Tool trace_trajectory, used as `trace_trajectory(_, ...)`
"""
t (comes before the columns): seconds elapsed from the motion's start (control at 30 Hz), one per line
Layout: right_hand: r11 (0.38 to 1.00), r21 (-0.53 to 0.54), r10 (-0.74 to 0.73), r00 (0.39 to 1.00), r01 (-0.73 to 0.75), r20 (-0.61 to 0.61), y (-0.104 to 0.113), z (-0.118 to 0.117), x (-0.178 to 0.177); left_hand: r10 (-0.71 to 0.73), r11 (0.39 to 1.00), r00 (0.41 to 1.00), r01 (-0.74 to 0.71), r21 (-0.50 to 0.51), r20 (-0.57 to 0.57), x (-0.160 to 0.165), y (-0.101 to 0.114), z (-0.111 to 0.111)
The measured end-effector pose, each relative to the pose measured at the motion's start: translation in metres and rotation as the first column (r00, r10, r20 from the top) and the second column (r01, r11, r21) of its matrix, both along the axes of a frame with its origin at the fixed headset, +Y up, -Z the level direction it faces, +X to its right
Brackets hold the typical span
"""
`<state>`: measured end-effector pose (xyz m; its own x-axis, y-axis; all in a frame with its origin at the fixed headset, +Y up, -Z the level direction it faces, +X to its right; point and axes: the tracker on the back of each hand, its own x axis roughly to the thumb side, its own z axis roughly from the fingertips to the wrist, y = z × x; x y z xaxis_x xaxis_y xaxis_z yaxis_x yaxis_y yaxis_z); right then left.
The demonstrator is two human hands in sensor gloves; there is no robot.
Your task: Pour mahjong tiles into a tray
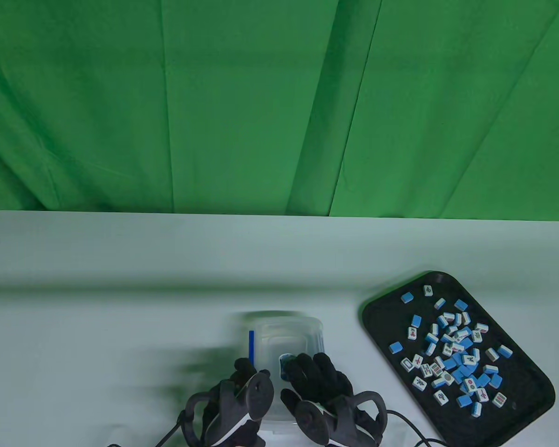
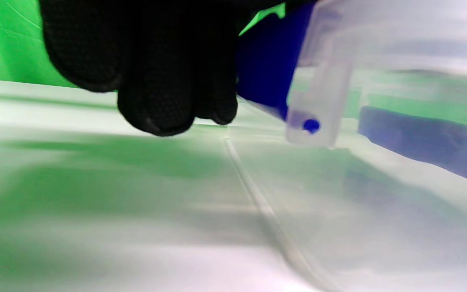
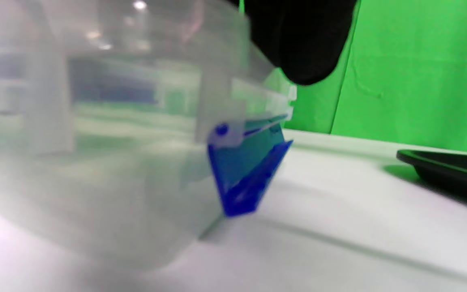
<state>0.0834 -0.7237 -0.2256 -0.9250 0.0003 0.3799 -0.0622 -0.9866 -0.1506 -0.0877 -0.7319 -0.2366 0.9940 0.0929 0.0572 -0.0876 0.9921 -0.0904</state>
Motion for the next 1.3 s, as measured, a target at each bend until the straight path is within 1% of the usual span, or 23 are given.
trace_trajectory(0.03,1.000,0.018,-0.022,1.000,0.022,0.016,0.001,-0.001,0.004,-0.009,1.000,1.000,0.009,0.023,0.013,0.000,0.002,0.001)
trace_trajectory(0.1,0.997,0.033,-0.069,0.995,0.067,0.076,0.006,-0.006,0.016,-0.022,0.993,0.999,0.016,0.121,0.047,0.001,0.008,0.006)
trace_trajectory(0.13,0.996,0.023,-0.093,0.990,0.091,0.109,0.007,-0.009,0.023,-0.019,0.985,0.995,0.002,0.170,0.100,0.004,0.011,0.009)
trace_trajectory(0.2,0.979,-0.063,-0.176,0.964,0.192,0.201,0.006,-0.018,0.041,0.008,0.973,0.977,-0.056,0.224,0.212,0.010,0.013,0.014)
trace_trajectory(0.23,0.970,-0.095,-0.199,0.954,0.225,0.226,0.004,-0.020,0.045,0.027,0.971,0.968,-0.085,0.224,0.248,0.013,0.013,0.015)
trace_trajectory(0.3,0.902,-0.246,-0.266,0.905,0.355,0.334,-0.004,-0.029,0.061,0.071,0.976,0.945,-0.131,0.172,0.318,0.019,0.010,0.016)
trace_trajectory(0.33,0.870,-0.301,-0.276,0.892,0.391,0.358,-0.008,-0.032,0.065,0.085,0.981,0.936,-0.140,0.138,0.342,0.022,0.007,0.016)
trace_trajectory(0.4,0.755,-0.439,-0.315,0.857,0.487,0.408,-0.018,-0.039,0.074,0.110,0.989,0.916,-0.141,0.053,0.385,0.024,0.000,0.012)
trace_trajectory(0.47,0.621,-0.551,-0.378,0.829,0.557,0.413,-0.028,-0.044,0.077,0.177,0.983,0.908,-0.145,-0.113,0.378,0.025,-0.012,0.005)
trace_trajectory(0.5,0.536,-0.595,-0.416,0.801,0.599,0.432,-0.034,-0.046,0.077,0.264,0.952,0.891,-0.178,-0.250,0.369,0.023,-0.017,0.002)
trace_trajectory(0.53,0.492,-0.608,-0.436,0.781,0.623,0.447,-0.037,-0.046,0.076,0.306,0.938,0.885,-0.218,-0.270,0.351,0.021,-0.017,0.001)
trace_trajectory(0.57,0.447,-0.615,-0.468,0.756,0.649,0.458,-0.040,-0.047,0.076,0.341,0.929,0.875,-0.258,-0.265,0.344,0.019,-0.018,-0.001)
trace_trajectory(0.6,0.421,-0.614,-0.484,0.738,0.667,0.470,-0.041,-0.047,0.075,0.339,0.929,0.872,-0.252,-0.269,0.353,0.018,-0.019,-0.001)
trace_trajectory(0.67,0.409,-0.631,-0.482,0.743,0.659,0.464,-0.041,-0.047,0.075,0.321,0.936,0.877,-0.238,-0.258,0.358,0.019,-0.018,-0.001)
trace_trajectory(0.7,0.409,-0.641,-0.478,0.751,0.649,0.455,-0.042,-0.048,0.074,0.314,0.939,0.880,-0.231,-0.254,0.358,0.020,-0.018,-0.001)
trace_trajectory(0.73,0.422,-0.658,-0.451,0.774,0.624,0.444,-0.044,-0.049,0.074,0.306,0.942,0.882,-0.224,-0.251,0.358,0.020,-0.018,-0.001)
trace_trajectory(0.83,0.441,-0.647,-0.444,0.777,0.622,0.445,-0.044,-0.049,0.073,0.306,0.942,0.882,-0.227,-0.247,0.359,0.020,-0.019,-0.001)
trace_trajectory(0.97,0.511,-0.616,-0.401,0.800,0.599,0.445,-0.042,-0.048,0.073,0.308,0.942,0.883,-0.230,-0.244,0.356,0.020,-0.019,-0.001)
trace_trajectory(1.0,0.544,-0.606,-0.368,0.814,0.581,0.450,-0.040,-0.048,0.072,0.307,0.942,0.883,-0.230,-0.243,0.355,0.020,-0.018,-0.001)
trace_trajectory(1.07,0.634,-0.576,-0.290,0.849,0.516,0.442,-0.035,-0.046,0.071,0.306,0.943,0.884,-0.230,-0.241,0.354,0.020,-0.018,-0.001)
trace_trajectory(1.13,0.720,-0.513,-0.251,0.864,0.467,0.436,-0.028,-0.044,0.068,0.306,0.943,0.884,-0.230,-0.239,0.353,0.020,-0.018,-0.001)
trace_trajectory(1.23,0.782,-0.471,-0.211,0.885,0.408,0.416,-0.022,-0.040,0.061,0.302,0.945,0.886,-0.229,-0.233,0.353,0.020,-0.019,-0.001)
trace_trajectory(1.3,0.808,-0.460,-0.180,0.898,0.368,0.402,-0.018,-0.038,0.057,0.305,0.944,0.885,-0.232,-0.235,0.351,0.020,-0.019,-0.001)
